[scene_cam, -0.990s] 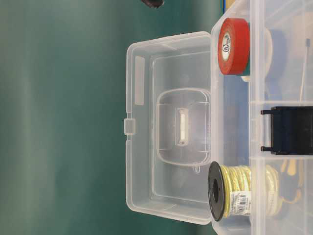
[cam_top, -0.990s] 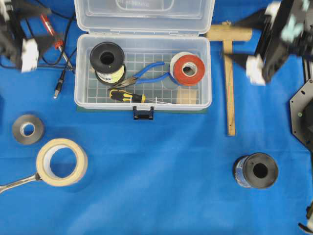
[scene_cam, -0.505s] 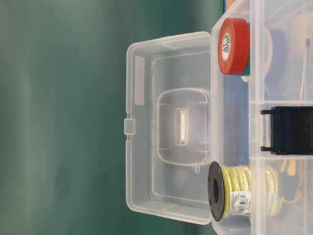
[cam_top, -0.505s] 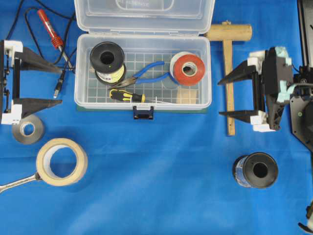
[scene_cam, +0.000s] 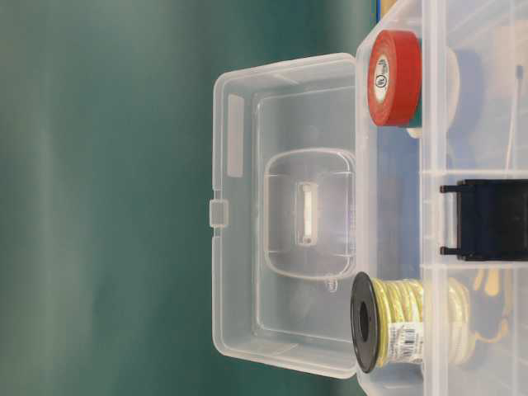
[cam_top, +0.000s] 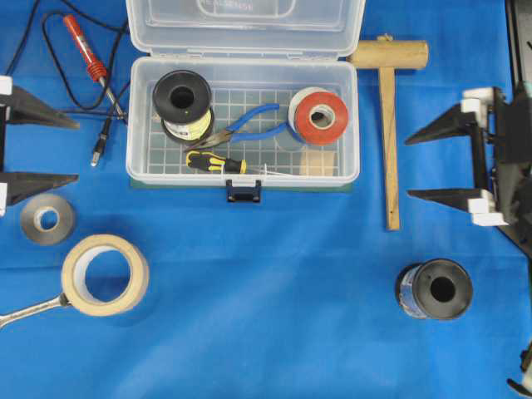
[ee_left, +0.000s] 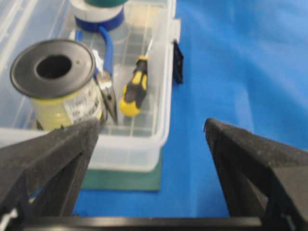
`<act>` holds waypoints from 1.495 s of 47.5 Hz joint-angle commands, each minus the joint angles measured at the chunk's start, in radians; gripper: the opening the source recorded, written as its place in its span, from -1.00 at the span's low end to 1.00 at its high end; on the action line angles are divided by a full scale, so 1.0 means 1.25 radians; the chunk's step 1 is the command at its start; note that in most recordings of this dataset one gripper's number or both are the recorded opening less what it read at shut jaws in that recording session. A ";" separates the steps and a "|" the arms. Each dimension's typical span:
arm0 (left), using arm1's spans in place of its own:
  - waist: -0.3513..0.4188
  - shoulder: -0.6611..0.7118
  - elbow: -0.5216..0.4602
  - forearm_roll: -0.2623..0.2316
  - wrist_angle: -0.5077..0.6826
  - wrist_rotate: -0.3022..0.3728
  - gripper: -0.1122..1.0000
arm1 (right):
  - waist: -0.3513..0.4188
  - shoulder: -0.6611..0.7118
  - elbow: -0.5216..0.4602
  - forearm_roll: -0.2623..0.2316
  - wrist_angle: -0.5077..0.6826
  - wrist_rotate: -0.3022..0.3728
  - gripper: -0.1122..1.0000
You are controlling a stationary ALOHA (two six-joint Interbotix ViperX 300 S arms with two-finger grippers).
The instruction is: Open the tool box with both arms.
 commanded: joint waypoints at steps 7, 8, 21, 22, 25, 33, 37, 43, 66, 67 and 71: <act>-0.001 -0.045 0.036 0.001 -0.031 -0.001 0.75 | 0.002 -0.069 0.055 0.021 -0.009 0.002 0.73; -0.001 -0.045 0.040 0.001 -0.033 -0.001 0.75 | 0.002 -0.071 0.059 0.025 -0.012 0.004 0.73; -0.005 -0.045 0.048 0.001 -0.034 -0.001 0.75 | 0.002 -0.056 0.075 0.029 -0.021 0.021 0.72; -0.005 -0.047 0.048 0.001 -0.034 -0.001 0.75 | 0.002 -0.056 0.075 0.029 -0.021 0.021 0.72; -0.005 -0.047 0.049 0.001 -0.033 -0.001 0.75 | 0.002 -0.058 0.075 0.029 -0.021 0.021 0.72; -0.005 -0.047 0.050 0.001 -0.033 -0.001 0.75 | 0.002 -0.056 0.076 0.028 -0.021 0.021 0.72; -0.005 -0.047 0.049 0.001 -0.033 -0.001 0.75 | 0.002 -0.058 0.075 0.027 -0.021 0.021 0.72; -0.005 -0.047 0.050 0.001 -0.033 -0.001 0.75 | 0.002 -0.058 0.075 0.027 -0.021 0.021 0.72; -0.006 -0.047 0.050 0.001 -0.033 -0.001 0.75 | 0.001 -0.058 0.075 0.025 -0.021 0.021 0.72; -0.005 -0.047 0.050 0.001 -0.033 -0.001 0.75 | 0.001 -0.058 0.075 0.026 -0.022 0.021 0.72; -0.006 -0.047 0.050 0.001 -0.033 -0.001 0.75 | 0.001 -0.056 0.075 0.025 -0.022 0.021 0.72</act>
